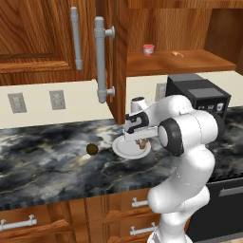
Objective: Pick the avocado and bread from the counter and place them on the plate. Then pick the jam from the cabinet and place it next to the plate. Lastly close the cabinet door.
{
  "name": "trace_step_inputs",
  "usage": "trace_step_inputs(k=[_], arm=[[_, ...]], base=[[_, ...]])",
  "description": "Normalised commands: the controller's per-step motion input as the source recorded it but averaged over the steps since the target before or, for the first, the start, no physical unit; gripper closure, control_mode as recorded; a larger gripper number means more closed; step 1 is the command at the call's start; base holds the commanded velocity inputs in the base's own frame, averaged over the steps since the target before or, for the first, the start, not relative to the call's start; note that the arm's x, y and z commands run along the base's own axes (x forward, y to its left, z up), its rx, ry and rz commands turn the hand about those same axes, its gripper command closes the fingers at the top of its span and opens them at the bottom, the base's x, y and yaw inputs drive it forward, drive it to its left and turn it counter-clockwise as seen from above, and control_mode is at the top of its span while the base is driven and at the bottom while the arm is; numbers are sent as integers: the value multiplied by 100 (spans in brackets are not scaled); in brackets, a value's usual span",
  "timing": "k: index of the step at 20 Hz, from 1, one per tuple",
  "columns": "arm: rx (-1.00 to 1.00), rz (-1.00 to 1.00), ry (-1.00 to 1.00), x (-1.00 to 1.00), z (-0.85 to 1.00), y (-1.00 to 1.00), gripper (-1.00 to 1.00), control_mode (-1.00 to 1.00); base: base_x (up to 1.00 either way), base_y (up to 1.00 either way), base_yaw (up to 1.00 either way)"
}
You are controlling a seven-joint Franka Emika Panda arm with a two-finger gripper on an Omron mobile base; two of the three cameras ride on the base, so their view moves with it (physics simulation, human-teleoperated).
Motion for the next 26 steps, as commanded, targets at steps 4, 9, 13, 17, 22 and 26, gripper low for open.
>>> trace_step_inputs(k=[4, 9, 13, 17, 22, 26], arm=[[0, 1, 0, 1, -16, 0, 100, -100], [0, 2, 0, 0, -16, 0, -100, -100], [0, 4, -9, -8, 20, 2, -100, -100], [0, 5, -7, -7, 38, 1, -100, -100], [0, 8, -1, -1, 35, 0, -100, -100], [0, 35, -3, -4, 30, 0, -100, -100]], base=[[0, 0, 0], [0, 0, 0], [0, 0, 0], [0, 0, 0], [0, 0, 0], [0, 0, 0]])
